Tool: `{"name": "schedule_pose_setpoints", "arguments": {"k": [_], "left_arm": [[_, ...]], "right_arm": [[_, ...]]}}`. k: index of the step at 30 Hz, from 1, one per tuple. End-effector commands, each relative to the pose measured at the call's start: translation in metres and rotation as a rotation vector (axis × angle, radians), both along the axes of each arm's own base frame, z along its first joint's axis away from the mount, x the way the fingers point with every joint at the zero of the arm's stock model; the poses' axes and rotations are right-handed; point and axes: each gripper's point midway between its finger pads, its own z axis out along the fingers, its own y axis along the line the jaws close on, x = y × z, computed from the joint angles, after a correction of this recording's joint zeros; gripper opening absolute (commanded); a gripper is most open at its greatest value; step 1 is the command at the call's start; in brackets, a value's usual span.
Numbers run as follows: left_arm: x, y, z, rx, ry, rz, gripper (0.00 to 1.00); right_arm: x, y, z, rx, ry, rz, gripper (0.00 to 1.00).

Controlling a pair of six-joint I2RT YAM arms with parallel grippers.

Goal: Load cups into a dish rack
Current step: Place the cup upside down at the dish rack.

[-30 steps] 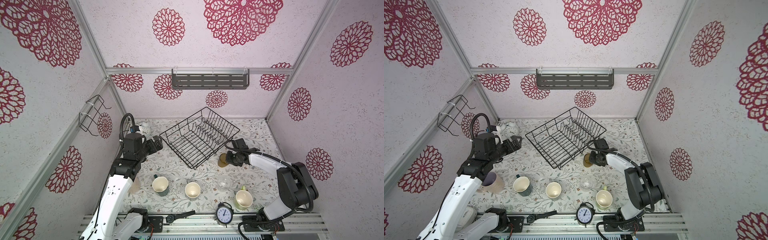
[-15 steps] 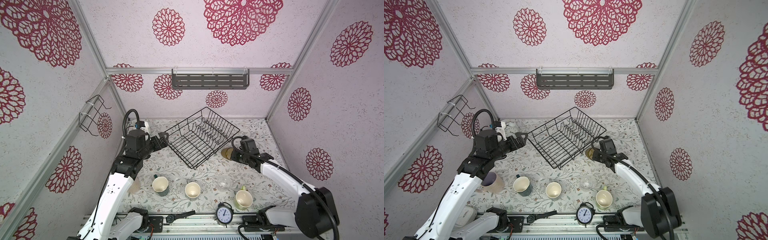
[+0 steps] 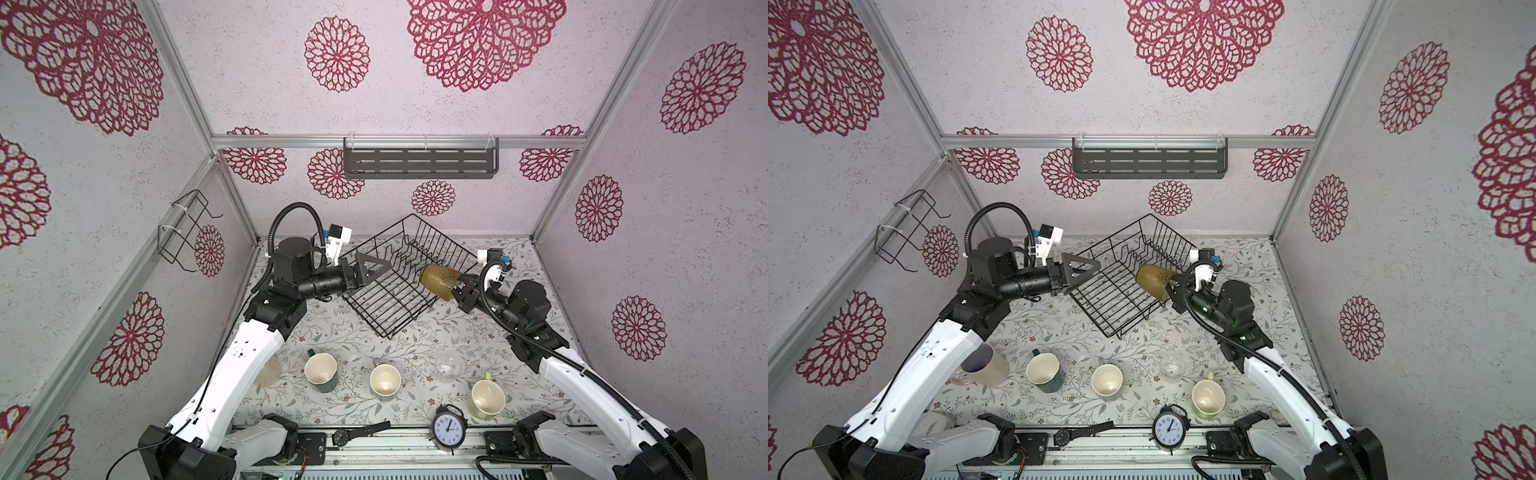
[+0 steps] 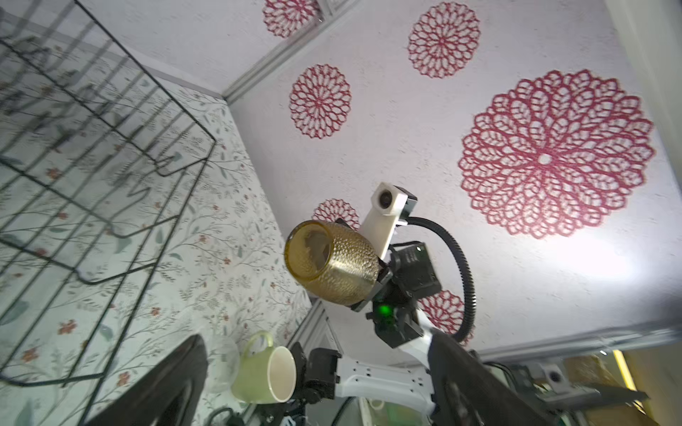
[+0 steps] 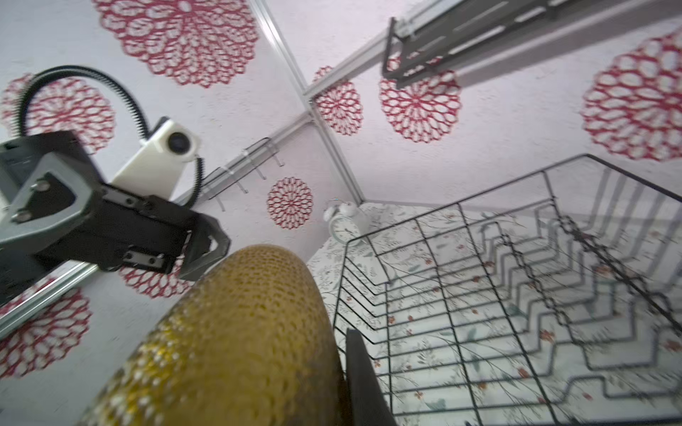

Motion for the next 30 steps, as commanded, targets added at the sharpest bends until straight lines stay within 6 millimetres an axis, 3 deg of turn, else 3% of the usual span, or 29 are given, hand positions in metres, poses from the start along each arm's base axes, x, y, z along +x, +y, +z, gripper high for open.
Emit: {"name": "schedule_pose_setpoints", "arguments": {"k": [1, 6, 13, 15, 21, 25, 30], "left_arm": [[-0.026, -0.020, 0.014, -0.078, 0.012, -0.174, 0.97], [-0.042, -0.037, 0.013, -0.064, -0.010, -0.257, 0.97], [-0.041, -0.046, 0.001, -0.044, 0.017, -0.290, 0.98], [-0.042, -0.050, -0.002, -0.044, 0.013, -0.307, 1.00], [-0.048, -0.060, -0.015, -0.038, 0.030, -0.376, 0.93], [-0.051, -0.060, -0.015, -0.040, 0.022, -0.394, 0.93], [-0.057, -0.058, -0.022, -0.025, 0.018, -0.409, 1.00]], "right_arm": [[-0.043, 0.023, 0.052, 0.067, -0.240, 0.242, 0.00], [-0.060, 0.041, 0.058, 0.066, -0.238, 0.380, 0.00], [-0.064, 0.045, 0.061, 0.007, -0.335, 0.339, 0.00], [-0.065, 0.052, 0.055, -0.032, -0.375, 0.341, 0.00], [-0.072, 0.063, 0.045, -0.128, -0.632, 0.309, 0.00], [-0.060, 0.060, 0.047, -0.153, -0.682, 0.211, 0.00], [-0.049, 0.060, 0.045, -0.225, -0.743, 0.158, 0.00]]}}
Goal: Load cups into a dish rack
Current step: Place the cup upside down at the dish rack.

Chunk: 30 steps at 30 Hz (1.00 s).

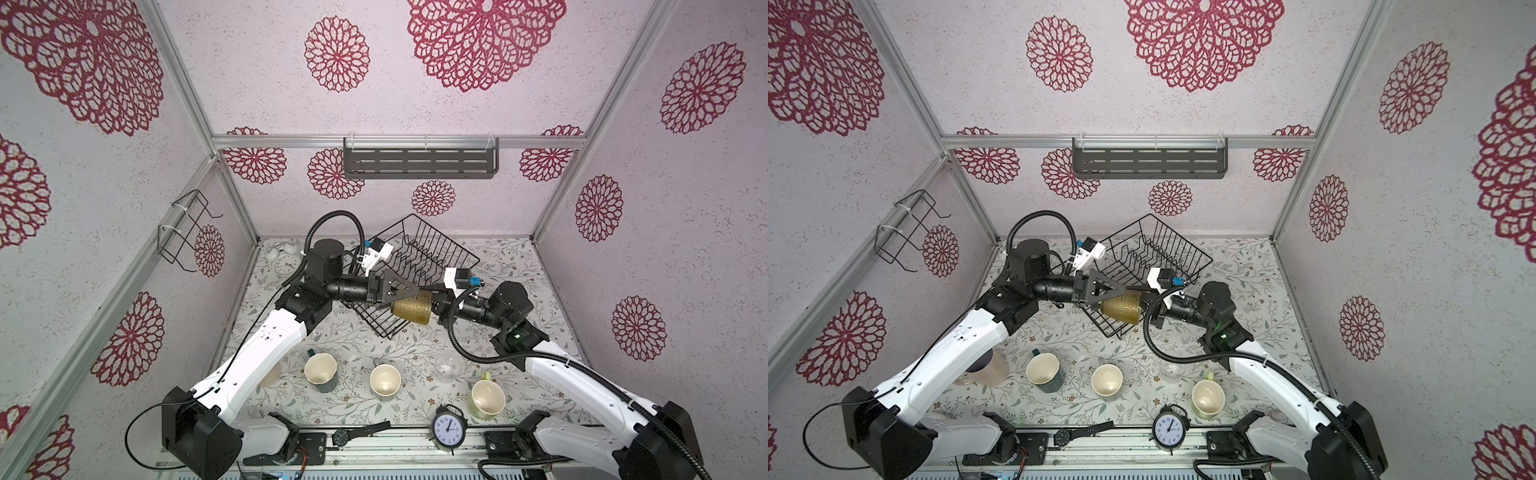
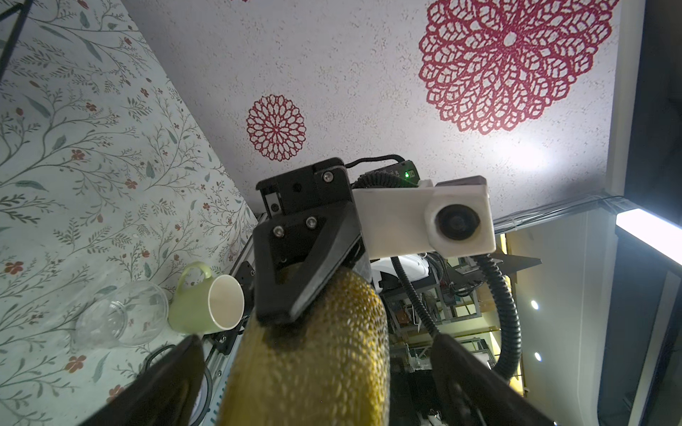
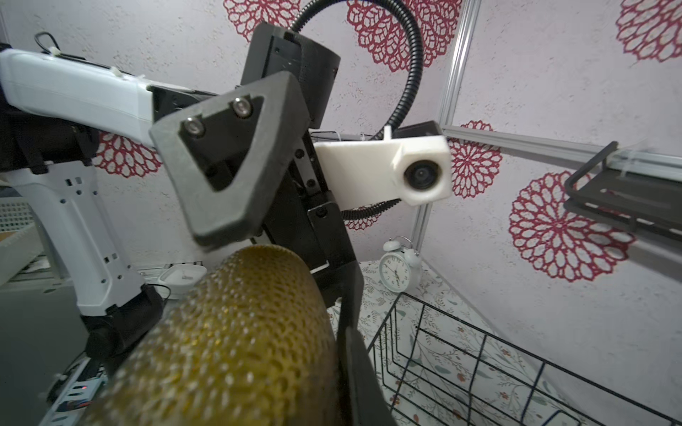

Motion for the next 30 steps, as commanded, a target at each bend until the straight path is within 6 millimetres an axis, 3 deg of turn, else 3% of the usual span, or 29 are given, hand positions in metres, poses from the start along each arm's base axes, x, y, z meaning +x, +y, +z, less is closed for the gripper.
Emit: {"name": "schedule_pose_setpoints", "arguments": {"k": [1, 14, 18, 21, 23, 27, 30], "left_arm": [[-0.012, 0.001, -0.001, -0.010, -0.032, -0.045, 1.00], [-0.021, 0.001, -0.006, -0.012, -0.001, -0.093, 0.96], [-0.023, 0.000, -0.003, -0.029, 0.014, -0.126, 0.87], [-0.024, 0.001, 0.000, -0.034, 0.000, -0.119, 0.87], [-0.023, 0.002, 0.000, -0.033, -0.011, -0.107, 0.86], [-0.019, 0.003, 0.000, -0.028, 0.002, -0.097, 0.74], [-0.019, 0.003, -0.001, -0.026, 0.000, -0.093, 0.73]], "right_arm": [[0.007, -0.003, 0.023, 0.003, -0.171, -0.070, 0.00], [0.003, 0.016, 0.030, 0.026, -0.282, 0.048, 0.00], [0.010, 0.020, 0.031, 0.032, -0.303, 0.007, 0.00], [0.019, 0.017, 0.031, 0.038, -0.330, -0.054, 0.00], [0.020, 0.019, 0.029, 0.032, -0.338, -0.048, 0.00], [0.018, 0.022, 0.026, 0.031, -0.328, -0.020, 0.06], [0.017, 0.022, 0.024, 0.024, -0.334, -0.020, 0.09]]}}
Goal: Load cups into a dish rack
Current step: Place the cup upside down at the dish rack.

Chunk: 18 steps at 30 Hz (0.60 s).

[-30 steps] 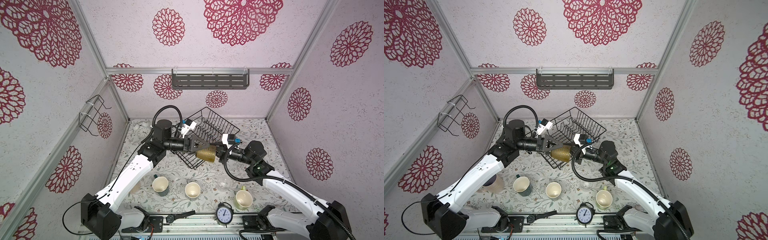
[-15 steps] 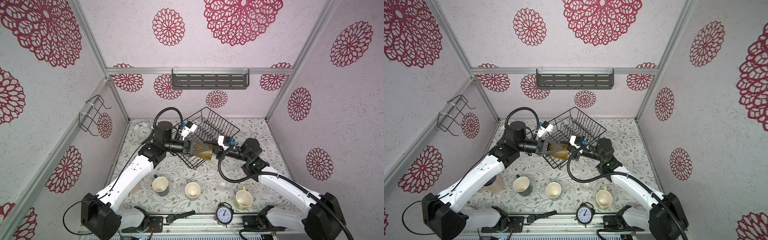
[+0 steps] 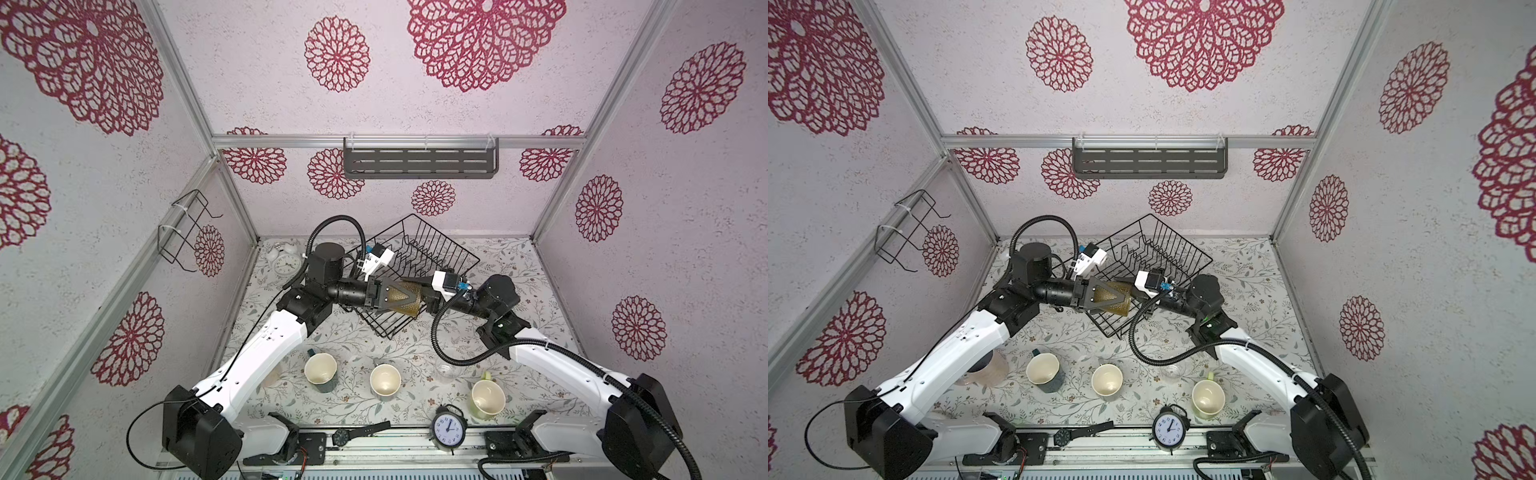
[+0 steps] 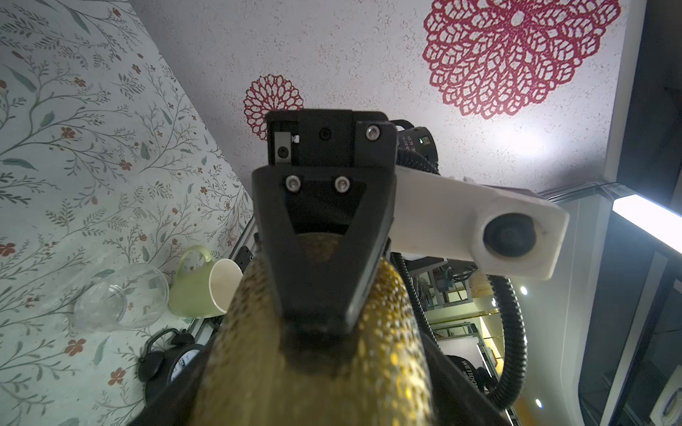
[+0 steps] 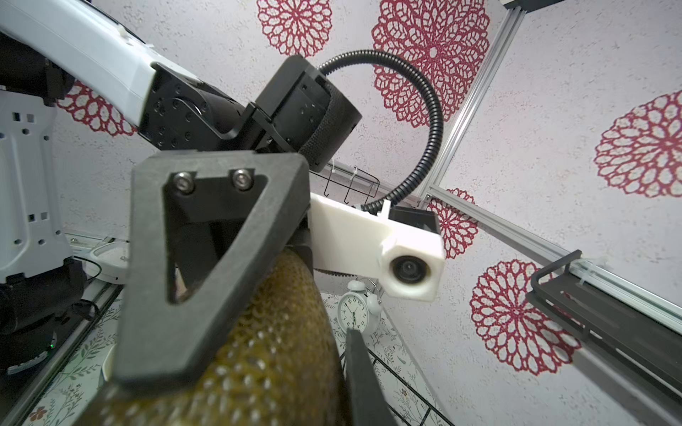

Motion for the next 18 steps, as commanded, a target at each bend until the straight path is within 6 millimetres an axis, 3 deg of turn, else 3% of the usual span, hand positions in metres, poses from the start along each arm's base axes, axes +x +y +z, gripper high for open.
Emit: {"name": "schedule_pose_setpoints", "arguments": {"k": [1, 7, 9, 14, 18], "left_arm": [[-0.011, 0.001, 0.011, -0.032, -0.033, -0.043, 0.73], [0.004, 0.008, 0.003, 0.019, -0.039, 0.028, 0.71], [0.011, 0.012, -0.003, 0.041, -0.028, 0.050, 0.71], [0.040, 0.032, -0.037, 0.208, -0.012, 0.173, 0.71], [0.076, 0.062, -0.070, 0.356, 0.033, 0.330, 0.71]], "right_arm": [[0.004, -0.002, 0.009, 0.015, -0.057, -0.033, 0.10], [0.008, -0.008, 0.003, -0.002, -0.059, -0.095, 0.32], [0.018, -0.013, -0.007, -0.029, -0.047, -0.168, 0.60], [0.047, -0.042, -0.038, -0.024, 0.026, -0.418, 0.66], [0.062, -0.069, -0.074, -0.062, 0.115, -0.596, 0.67]]}}
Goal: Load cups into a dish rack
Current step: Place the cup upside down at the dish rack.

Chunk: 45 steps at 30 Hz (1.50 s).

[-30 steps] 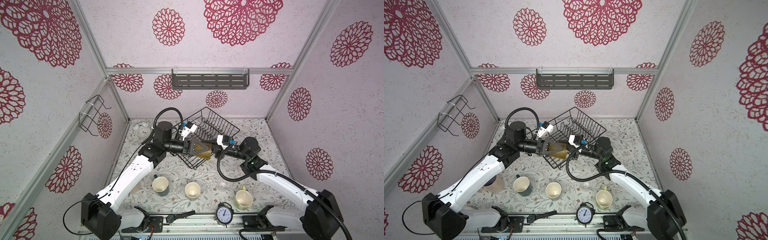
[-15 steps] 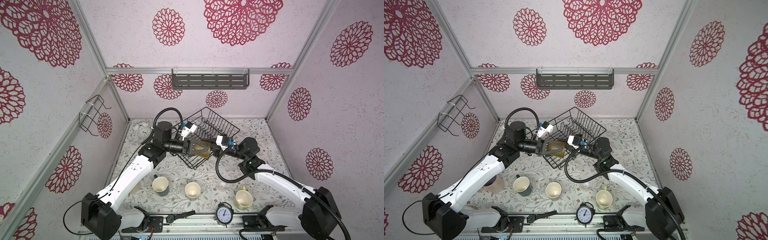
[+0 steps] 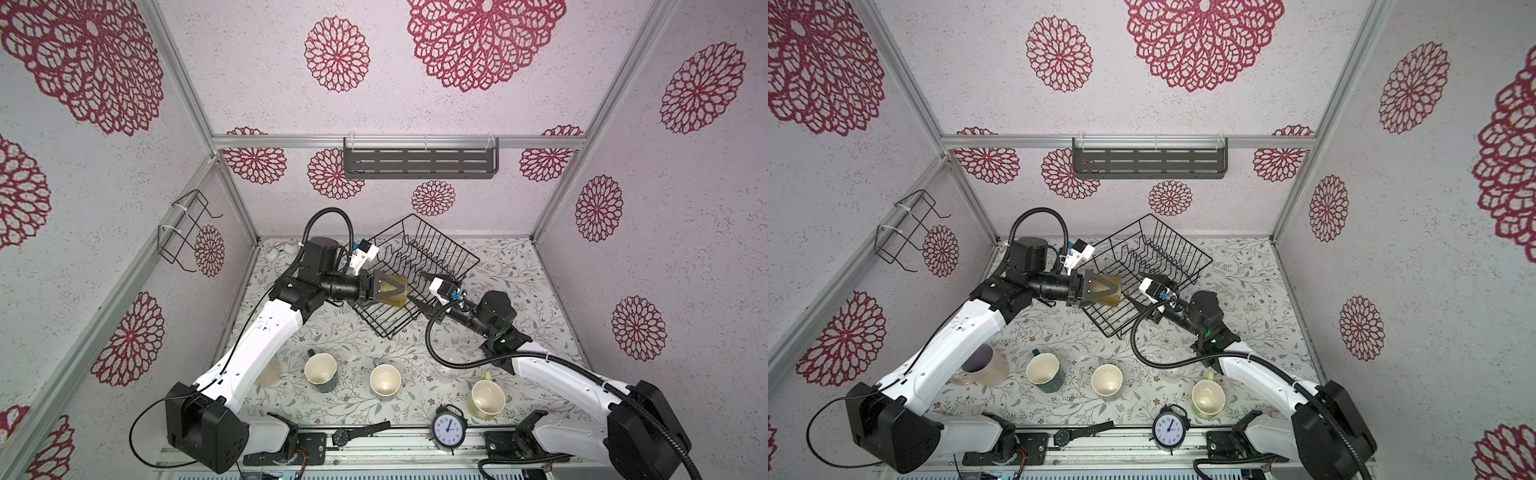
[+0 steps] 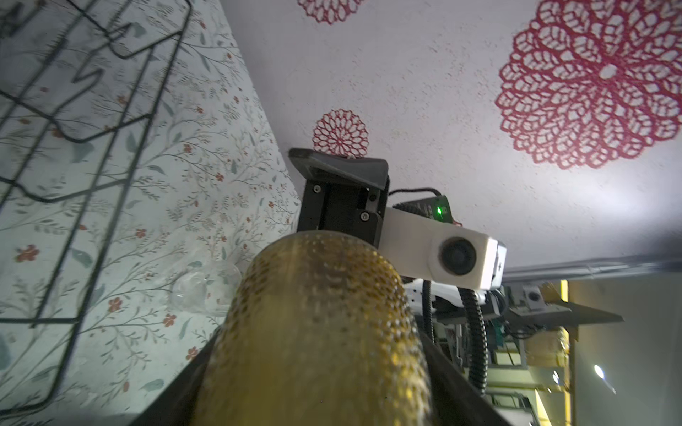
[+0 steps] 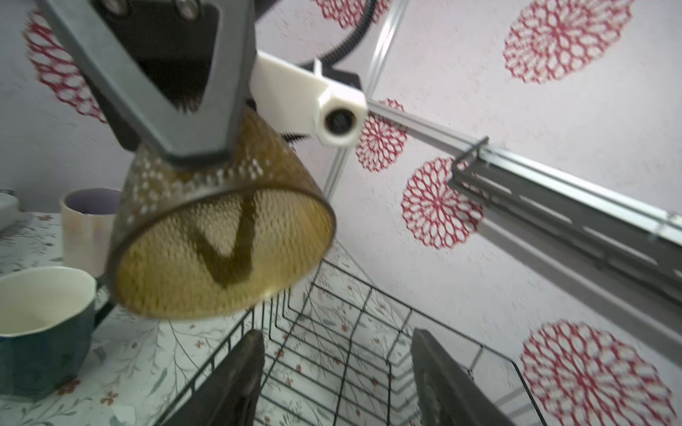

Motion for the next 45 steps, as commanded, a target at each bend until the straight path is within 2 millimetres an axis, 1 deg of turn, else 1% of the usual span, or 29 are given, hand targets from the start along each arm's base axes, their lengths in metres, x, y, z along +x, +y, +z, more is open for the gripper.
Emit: {"name": "schedule_pose_setpoints", "arguments": {"k": [1, 4, 5, 8, 10, 14, 16, 17, 19, 21, 23, 25, 28, 31, 33, 37, 42, 45], "left_arm": [[0.030, 0.032, -0.039, 0.186, 0.033, 0.146, 0.71], [0.055, 0.059, -0.074, 0.359, 0.092, 0.278, 0.69], [0.061, 0.064, -0.085, 0.405, 0.124, 0.299, 0.69], [0.079, 0.076, -0.112, 0.527, 0.195, 0.333, 0.66], [0.091, 0.082, -0.122, 0.584, 0.210, 0.359, 0.66], [0.118, 0.097, -0.142, 0.694, 0.227, 0.426, 0.66], [0.129, 0.109, -0.151, 0.784, 0.233, 0.456, 0.66], [0.133, 0.117, -0.156, 0.840, 0.243, 0.472, 0.66], [0.139, 0.125, -0.165, 0.909, 0.252, 0.482, 0.65], [0.146, 0.129, -0.182, 0.969, 0.265, 0.482, 0.64], [0.154, 0.137, -0.190, 1.024, 0.257, 0.503, 0.63], [0.159, 0.139, -0.195, 1.052, 0.249, 0.496, 0.64], [0.166, 0.131, -0.206, 1.024, 0.266, 0.458, 0.65], [0.171, 0.129, -0.213, 1.043, 0.277, 0.441, 0.65], [0.173, 0.130, -0.216, 1.057, 0.283, 0.437, 0.65], [0.176, 0.131, -0.223, 1.080, 0.283, 0.435, 0.65], [0.181, 0.134, -0.234, 1.129, 0.268, 0.417, 0.67], [0.185, 0.135, -0.235, 1.141, 0.266, 0.416, 0.67]], "right_arm": [[0.021, -0.037, 0.000, 0.026, 0.014, -0.244, 0.67], [0.030, -0.061, -0.022, 0.028, 0.096, -0.386, 0.67], [0.031, -0.068, -0.028, 0.026, 0.112, -0.421, 0.67], [0.031, -0.080, -0.038, 0.052, 0.156, -0.477, 0.67], [0.030, -0.085, -0.043, 0.097, 0.195, -0.497, 0.67], [0.025, -0.083, -0.058, 0.123, 0.258, -0.469, 0.66], [0.024, -0.085, -0.063, 0.134, 0.284, -0.478, 0.66], [0.023, -0.087, -0.066, 0.138, 0.293, -0.486, 0.66], [0.022, -0.090, -0.073, 0.121, 0.307, -0.499, 0.66], [0.021, -0.093, -0.080, 0.096, 0.319, -0.512, 0.66], [0.019, -0.097, -0.085, 0.097, 0.333, -0.527, 0.66], [0.017, -0.100, -0.087, 0.110, 0.344, -0.533, 0.66], [0.015, -0.101, -0.090, 0.073, 0.334, -0.536, 0.66], [0.017, -0.112, -0.082, 0.082, 0.305, -0.592, 0.67], [0.017, -0.114, -0.077, 0.081, 0.282, -0.601, 0.67], [0.018, -0.109, -0.073, 0.047, 0.269, -0.579, 0.67], [0.019, -0.104, -0.069, 0.082, 0.275, -0.554, 0.67], [0.021, -0.103, -0.070, 0.080, 0.284, -0.561, 0.67]]}}
